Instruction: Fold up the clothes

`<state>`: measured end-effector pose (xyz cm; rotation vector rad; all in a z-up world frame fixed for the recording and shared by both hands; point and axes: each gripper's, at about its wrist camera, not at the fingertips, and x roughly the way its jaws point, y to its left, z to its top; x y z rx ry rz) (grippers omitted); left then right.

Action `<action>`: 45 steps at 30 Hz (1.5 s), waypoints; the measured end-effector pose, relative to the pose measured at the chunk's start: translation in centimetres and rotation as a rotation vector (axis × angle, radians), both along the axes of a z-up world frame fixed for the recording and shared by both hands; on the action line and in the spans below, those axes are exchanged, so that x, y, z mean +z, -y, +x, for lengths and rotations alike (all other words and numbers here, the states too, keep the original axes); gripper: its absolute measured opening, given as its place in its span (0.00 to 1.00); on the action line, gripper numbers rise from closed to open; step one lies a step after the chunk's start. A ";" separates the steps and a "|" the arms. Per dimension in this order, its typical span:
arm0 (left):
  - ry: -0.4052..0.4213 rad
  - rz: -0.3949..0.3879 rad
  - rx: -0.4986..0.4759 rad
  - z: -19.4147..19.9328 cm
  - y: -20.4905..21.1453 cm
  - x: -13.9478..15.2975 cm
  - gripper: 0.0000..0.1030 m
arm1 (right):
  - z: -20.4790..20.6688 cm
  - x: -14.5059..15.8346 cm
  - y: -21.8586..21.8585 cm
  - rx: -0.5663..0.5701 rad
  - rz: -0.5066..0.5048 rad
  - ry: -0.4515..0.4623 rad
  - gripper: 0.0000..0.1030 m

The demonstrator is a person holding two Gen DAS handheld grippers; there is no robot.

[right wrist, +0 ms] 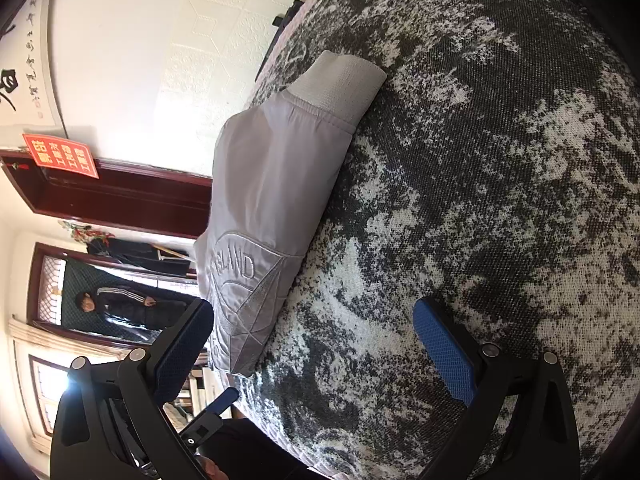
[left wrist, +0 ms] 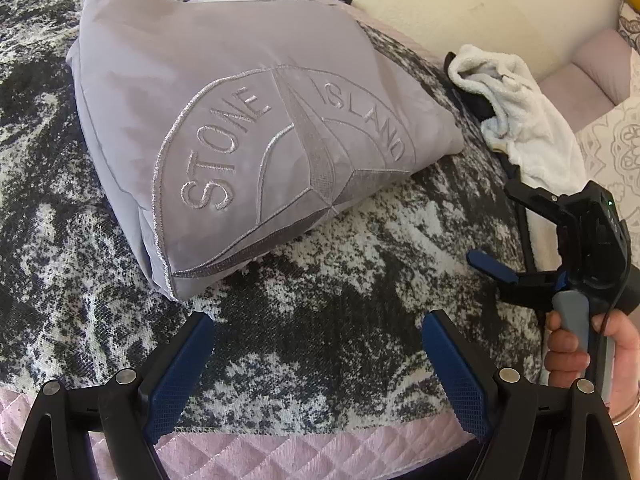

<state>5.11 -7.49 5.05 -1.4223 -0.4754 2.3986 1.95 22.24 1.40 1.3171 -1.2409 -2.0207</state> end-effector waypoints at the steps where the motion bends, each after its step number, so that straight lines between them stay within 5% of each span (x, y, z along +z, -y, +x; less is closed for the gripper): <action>1: 0.000 0.000 -0.001 0.0 -0.1 0.0 0.86 | 0.0 0.0 0.0 0.000 0.000 0.000 0.99; 20: -0.006 -0.011 -0.022 0.4 -0.7 -0.1 0.86 | -0.2 0.1 0.4 0.009 0.010 -0.001 0.99; 23: -0.042 -0.018 -0.005 0.3 0.0 1.1 0.86 | 0.0 0.9 0.5 0.000 0.072 -0.018 0.98; 27: -0.169 -0.104 0.056 -1.2 2.2 5.2 0.86 | 1.1 6.5 1.6 -0.055 0.349 -0.246 0.89; 32: -0.276 -0.204 0.089 -8.1 4.1 9.9 0.86 | -1.1 12.8 5.9 0.022 0.485 -0.451 0.88; 37: -0.259 -0.306 0.184 -14.8 5.4 7.3 0.86 | -5.4 16.5 11.9 0.046 0.587 -0.628 0.91; 40: -0.092 -0.338 0.198 -17.1 6.0 0.7 0.87 | -8.0 13.9 15.6 0.111 0.694 -0.671 0.97; 42: -0.033 -0.346 0.195 -17.7 6.4 -3.2 0.98 | -9.5 9.7 17.3 0.175 0.752 -0.625 0.98; 45: -0.033 -0.296 0.199 -17.4 7.8 -3.1 0.99 | -11.5 2.7 18.8 0.270 0.808 -0.499 1.00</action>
